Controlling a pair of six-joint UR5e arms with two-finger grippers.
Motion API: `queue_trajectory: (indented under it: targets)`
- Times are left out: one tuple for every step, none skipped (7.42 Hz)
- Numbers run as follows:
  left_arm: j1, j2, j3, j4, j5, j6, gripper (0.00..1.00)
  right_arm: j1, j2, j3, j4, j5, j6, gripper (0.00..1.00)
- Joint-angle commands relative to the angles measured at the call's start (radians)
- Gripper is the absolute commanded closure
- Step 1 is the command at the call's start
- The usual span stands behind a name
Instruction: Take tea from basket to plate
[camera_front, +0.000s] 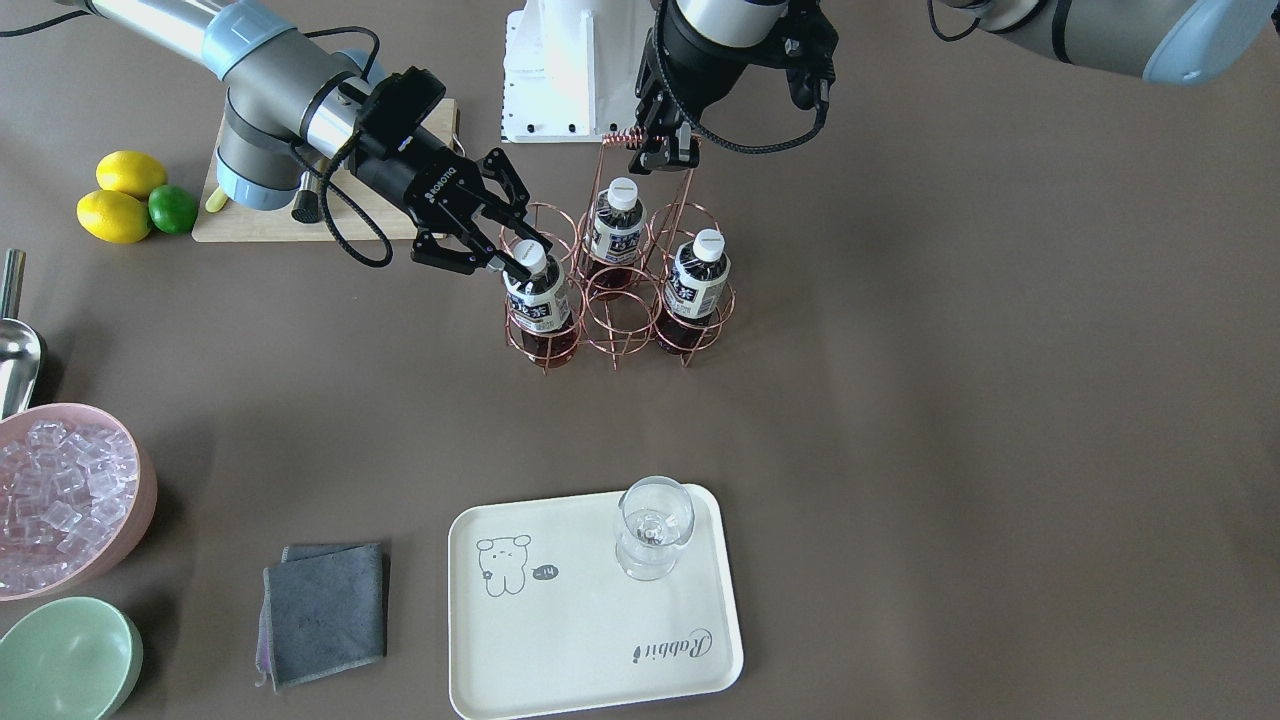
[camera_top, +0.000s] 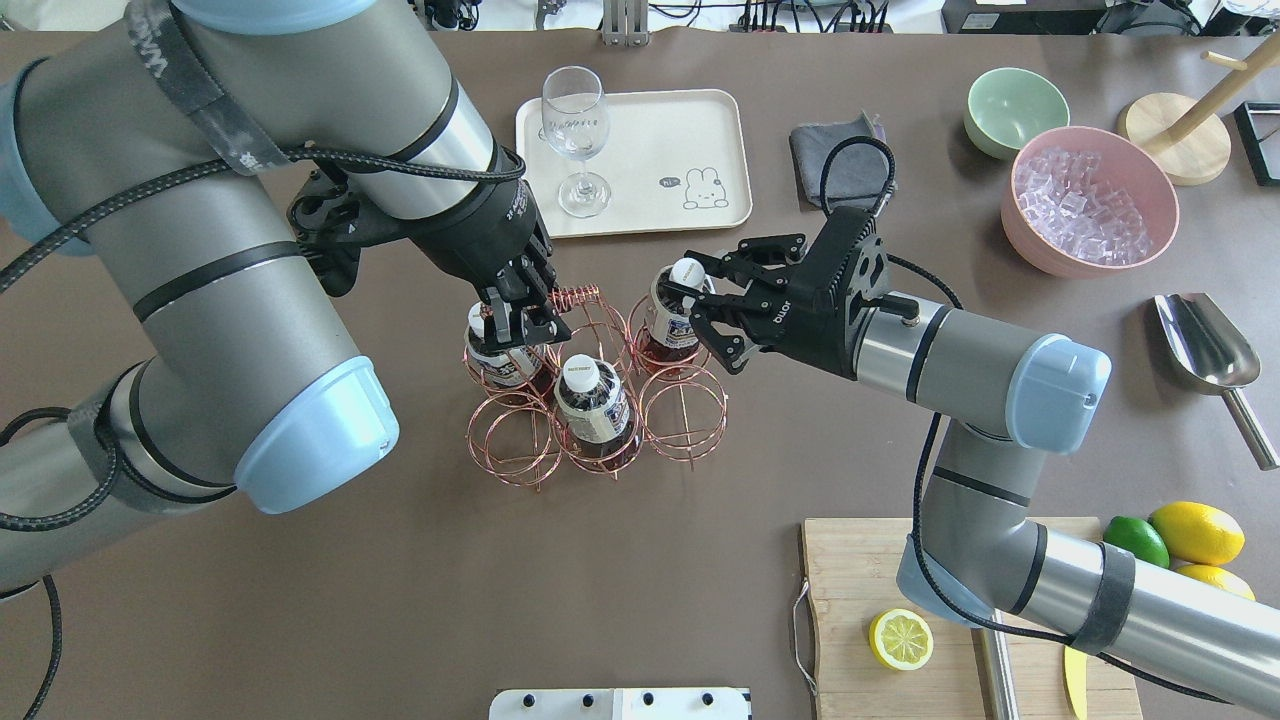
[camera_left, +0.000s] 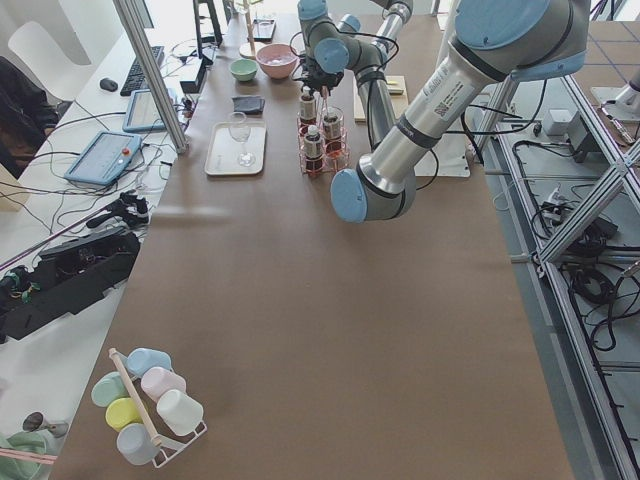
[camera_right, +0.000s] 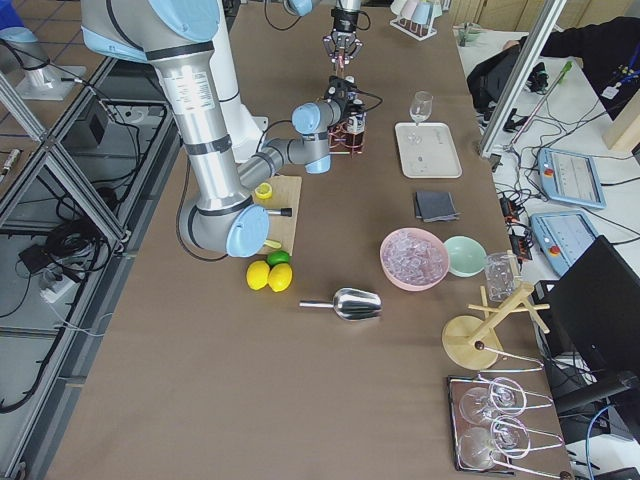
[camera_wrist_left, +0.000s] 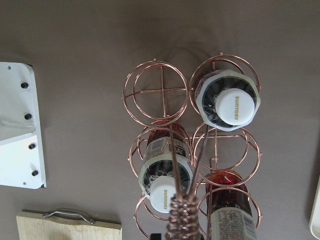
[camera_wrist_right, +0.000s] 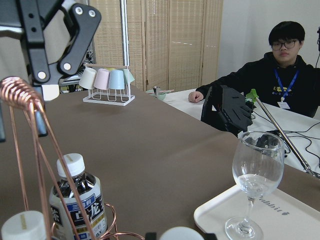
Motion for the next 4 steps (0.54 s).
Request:
queue_trajectory:
  targets:
    - [0.000, 0.000, -0.005, 0.000, 0.000, 0.000, 1.00, -0.008, -0.023, 0.118, -0.103, -0.011, -0.097, 1.00]
    - [0.000, 0.001, -0.010, 0.000, 0.000, 0.000, 1.00, -0.010, -0.023, 0.190, -0.200, -0.011, -0.094, 1.00]
    - [0.000, 0.001, -0.008, 0.000, 0.002, 0.000, 1.00, -0.011, -0.022, 0.238, -0.261, -0.011, -0.091, 1.00]
    - [0.000, 0.003, -0.008, 0.000, 0.002, 0.000, 1.00, -0.010, -0.021, 0.250, -0.268, -0.011, -0.091, 1.00]
